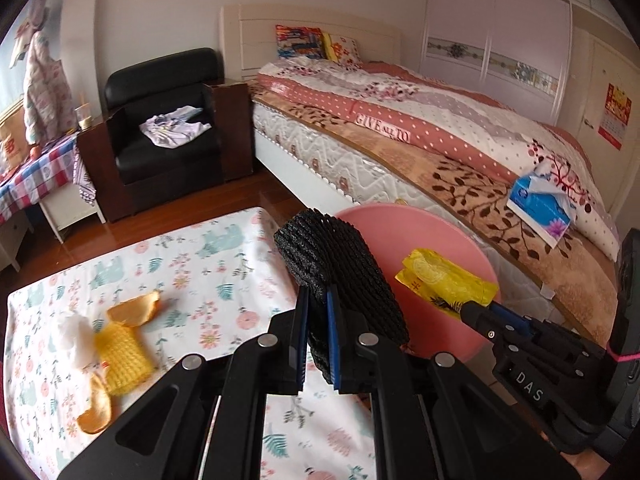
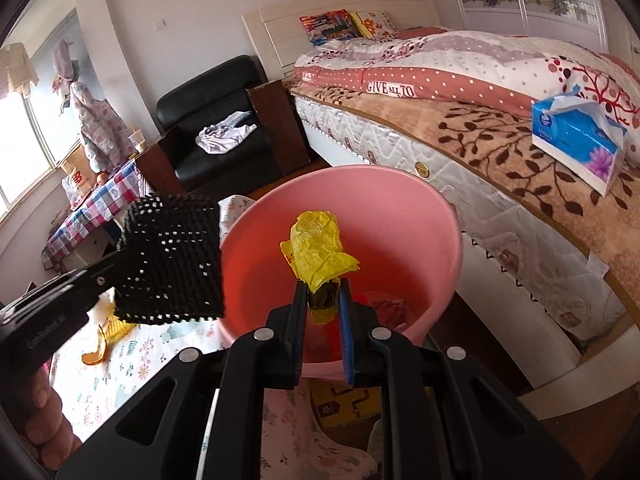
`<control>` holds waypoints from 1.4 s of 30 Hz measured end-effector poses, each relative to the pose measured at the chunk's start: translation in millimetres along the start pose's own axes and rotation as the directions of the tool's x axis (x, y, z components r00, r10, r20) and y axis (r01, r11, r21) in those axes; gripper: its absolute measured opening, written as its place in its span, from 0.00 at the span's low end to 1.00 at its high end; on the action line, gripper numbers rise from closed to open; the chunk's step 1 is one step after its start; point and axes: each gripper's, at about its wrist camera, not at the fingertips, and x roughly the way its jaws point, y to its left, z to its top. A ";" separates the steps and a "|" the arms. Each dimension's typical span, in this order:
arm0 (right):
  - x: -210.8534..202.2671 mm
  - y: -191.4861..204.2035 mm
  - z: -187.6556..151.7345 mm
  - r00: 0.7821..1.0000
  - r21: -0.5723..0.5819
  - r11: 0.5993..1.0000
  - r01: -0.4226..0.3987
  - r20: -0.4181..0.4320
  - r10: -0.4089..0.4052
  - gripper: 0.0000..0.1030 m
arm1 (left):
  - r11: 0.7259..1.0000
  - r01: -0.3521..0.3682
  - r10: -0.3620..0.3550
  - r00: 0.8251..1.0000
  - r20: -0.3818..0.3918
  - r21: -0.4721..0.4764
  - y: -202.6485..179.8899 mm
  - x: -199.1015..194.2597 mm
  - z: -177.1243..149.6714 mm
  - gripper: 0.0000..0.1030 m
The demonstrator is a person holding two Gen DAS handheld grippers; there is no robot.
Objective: Collect trash
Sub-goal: 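Open the left tool to drop the pad into the bucket while the right tool releases the yellow bag, then move both open tools back over the orange peels on the table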
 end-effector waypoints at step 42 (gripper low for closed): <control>-0.6 5.6 -1.6 1.000 -0.017 1.000 -0.005 0.002 0.005 0.42 | 1.000 0.003 -0.003 1.000 -0.020 -0.013 2.1 1.1 -21.1 0.48</control>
